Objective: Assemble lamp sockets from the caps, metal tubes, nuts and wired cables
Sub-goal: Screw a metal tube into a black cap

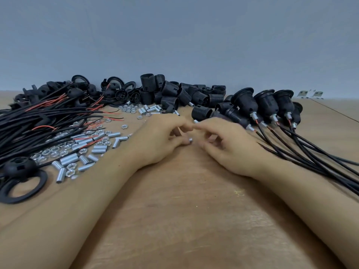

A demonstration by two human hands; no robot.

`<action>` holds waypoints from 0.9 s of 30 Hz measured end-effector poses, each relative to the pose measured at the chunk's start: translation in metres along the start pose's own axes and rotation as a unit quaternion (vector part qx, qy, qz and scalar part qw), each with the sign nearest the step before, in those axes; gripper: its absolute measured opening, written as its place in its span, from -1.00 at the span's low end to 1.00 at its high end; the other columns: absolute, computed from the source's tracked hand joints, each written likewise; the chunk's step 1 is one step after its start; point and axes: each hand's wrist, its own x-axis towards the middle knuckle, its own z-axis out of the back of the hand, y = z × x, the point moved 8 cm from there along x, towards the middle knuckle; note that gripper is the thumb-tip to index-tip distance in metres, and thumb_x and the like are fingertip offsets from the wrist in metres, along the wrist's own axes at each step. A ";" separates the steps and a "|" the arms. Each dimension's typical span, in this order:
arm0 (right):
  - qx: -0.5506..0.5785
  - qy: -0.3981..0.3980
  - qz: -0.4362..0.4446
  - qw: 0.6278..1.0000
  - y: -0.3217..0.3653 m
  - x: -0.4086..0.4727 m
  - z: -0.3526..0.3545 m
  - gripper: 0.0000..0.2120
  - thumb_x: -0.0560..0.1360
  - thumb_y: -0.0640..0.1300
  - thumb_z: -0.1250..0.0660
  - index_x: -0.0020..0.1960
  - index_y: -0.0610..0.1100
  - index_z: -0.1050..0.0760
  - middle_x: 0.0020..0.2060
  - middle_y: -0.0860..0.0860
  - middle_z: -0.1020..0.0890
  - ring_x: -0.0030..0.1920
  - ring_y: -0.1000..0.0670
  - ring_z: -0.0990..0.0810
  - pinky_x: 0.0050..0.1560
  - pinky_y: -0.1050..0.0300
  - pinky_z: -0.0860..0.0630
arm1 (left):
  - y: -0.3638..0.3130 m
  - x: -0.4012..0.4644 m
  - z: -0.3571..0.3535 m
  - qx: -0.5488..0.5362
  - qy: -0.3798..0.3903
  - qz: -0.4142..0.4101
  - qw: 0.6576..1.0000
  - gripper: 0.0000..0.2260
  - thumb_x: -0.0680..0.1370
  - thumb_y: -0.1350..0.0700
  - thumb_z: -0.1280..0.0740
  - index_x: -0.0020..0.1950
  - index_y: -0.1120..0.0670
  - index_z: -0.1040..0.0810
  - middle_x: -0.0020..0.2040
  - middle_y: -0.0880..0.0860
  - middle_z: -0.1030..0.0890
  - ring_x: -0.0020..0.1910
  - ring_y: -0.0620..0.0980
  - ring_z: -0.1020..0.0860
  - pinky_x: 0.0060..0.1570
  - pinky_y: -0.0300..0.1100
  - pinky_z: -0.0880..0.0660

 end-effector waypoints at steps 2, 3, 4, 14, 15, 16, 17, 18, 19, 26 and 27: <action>-0.024 0.048 0.026 0.998 0.004 0.000 -0.010 -0.70 0.54 -0.22 -0.38 0.27 -0.08 -0.58 0.06 -0.04 -0.65 0.03 -0.04 -0.58 0.10 0.05 -0.47 | 0.012 0.001 0.014 0.088 -0.041 0.010 0.995 -0.84 0.54 0.18 -0.42 0.08 -0.03 -0.66 -0.01 -0.12 -0.65 -0.01 -0.11 -0.59 0.08 -0.12 -0.51; -0.031 0.054 0.030 0.998 0.005 0.000 -0.011 -0.74 0.56 -0.20 -0.36 0.24 -0.11 -0.60 0.07 -0.05 -0.66 0.07 -0.09 -0.57 0.14 0.00 -0.45 | 0.025 0.001 0.022 0.141 -0.051 0.043 0.988 -0.81 0.56 0.19 -0.37 0.14 0.00 -0.65 0.07 -0.05 -0.65 0.09 0.00 -0.56 0.15 0.01 -0.48; -0.038 0.057 0.024 0.997 0.005 0.001 -0.012 -0.75 0.57 -0.17 -0.35 0.23 -0.14 -0.60 0.11 -0.06 -0.65 0.12 -0.12 -0.56 0.17 -0.01 -0.42 | 0.039 0.000 0.027 0.185 -0.042 0.087 0.978 -0.77 0.57 0.20 -0.33 0.20 0.03 -0.63 0.15 0.00 -0.64 0.17 0.08 -0.53 0.20 0.07 -0.46; -0.050 0.052 -0.037 0.997 -0.002 0.006 -0.012 -0.84 0.56 -0.17 -0.37 0.11 -0.12 -0.64 -0.06 0.03 -0.63 0.02 -0.01 -0.50 0.06 0.18 -0.37 | 0.054 -0.003 0.037 0.191 -0.063 0.180 0.963 -0.88 0.54 0.20 -0.42 0.02 0.02 -0.70 -0.23 -0.12 -0.61 -0.19 -0.06 -0.51 -0.03 -0.18 -0.42; -0.053 0.043 -0.045 0.997 -0.005 0.006 -0.011 -0.86 0.55 -0.12 -0.39 0.07 -0.12 -0.64 -0.09 0.03 -0.62 -0.01 0.01 -0.50 0.04 0.16 -0.39 | 0.049 -0.002 0.037 0.186 -0.068 0.166 0.966 -0.88 0.52 0.18 -0.43 0.01 0.03 -0.70 -0.27 -0.16 -0.57 -0.21 -0.09 -0.53 -0.04 -0.19 -0.44; -0.054 0.039 -0.051 0.996 -0.007 0.006 -0.011 -0.85 0.54 -0.07 -0.40 0.05 -0.11 -0.64 -0.11 0.02 -0.61 -0.02 0.02 -0.50 0.04 0.10 -0.42 | 0.043 -0.002 0.037 0.172 -0.077 0.153 0.970 -0.87 0.50 0.20 -0.44 0.01 0.04 -0.71 -0.27 -0.17 -0.57 -0.22 -0.12 -0.55 -0.04 -0.23 -0.45; -0.050 0.038 -0.054 0.997 -0.008 0.005 -0.013 -0.83 0.53 -0.01 -0.40 0.04 -0.08 -0.63 -0.12 0.03 -0.59 -0.03 0.03 -0.48 0.03 0.05 -0.44 | 0.036 -0.002 0.037 0.155 -0.089 0.141 0.974 -0.85 0.48 0.22 -0.44 0.01 0.05 -0.71 -0.26 -0.16 -0.59 -0.23 -0.17 -0.57 -0.05 -0.30 -0.44; -0.048 0.038 -0.055 0.997 -0.008 0.005 -0.015 -0.80 0.52 0.05 -0.39 0.04 -0.05 -0.62 -0.12 0.05 -0.56 -0.03 0.05 -0.46 0.01 0.02 -0.46 | 0.030 -0.002 0.036 0.133 -0.102 0.131 0.977 -0.85 0.47 0.24 -0.44 -0.02 0.05 -0.72 -0.27 -0.16 -0.61 -0.26 -0.23 -0.57 -0.09 -0.39 -0.44; -0.050 0.039 -0.055 0.996 -0.008 0.005 -0.017 -0.79 0.53 0.09 -0.37 0.04 -0.02 -0.62 -0.11 0.08 -0.54 -0.02 0.08 -0.44 0.00 0.01 -0.47 | 0.024 -0.002 0.035 0.100 -0.117 0.124 0.980 -0.86 0.46 0.25 -0.46 -0.05 0.05 -0.73 -0.28 -0.19 -0.62 -0.29 -0.27 -0.58 -0.14 -0.48 -0.43; 0.073 -0.090 -0.080 0.990 -0.020 0.007 0.008 -0.88 0.55 -0.07 -0.39 -0.03 -0.12 -0.61 -0.22 0.07 -0.65 -0.19 0.11 -0.60 -0.09 0.18 -0.55 | 0.011 -0.004 0.008 -0.284 -0.112 0.143 0.941 -0.87 0.41 0.23 -0.54 -0.06 0.12 -0.73 -0.14 0.01 -0.74 -0.14 -0.10 -0.69 -0.07 -0.33 -0.57; 0.101 -0.114 -0.073 0.986 -0.019 0.005 0.012 -0.92 0.53 -0.12 -0.41 -0.04 -0.14 -0.62 -0.25 0.09 -0.64 -0.23 0.13 -0.59 -0.14 0.29 -0.51 | 0.009 -0.004 0.003 -0.328 -0.102 0.145 0.928 -0.85 0.39 0.20 -0.53 -0.06 0.14 -0.73 -0.12 0.06 -0.74 -0.11 -0.03 -0.70 -0.03 -0.26 -0.60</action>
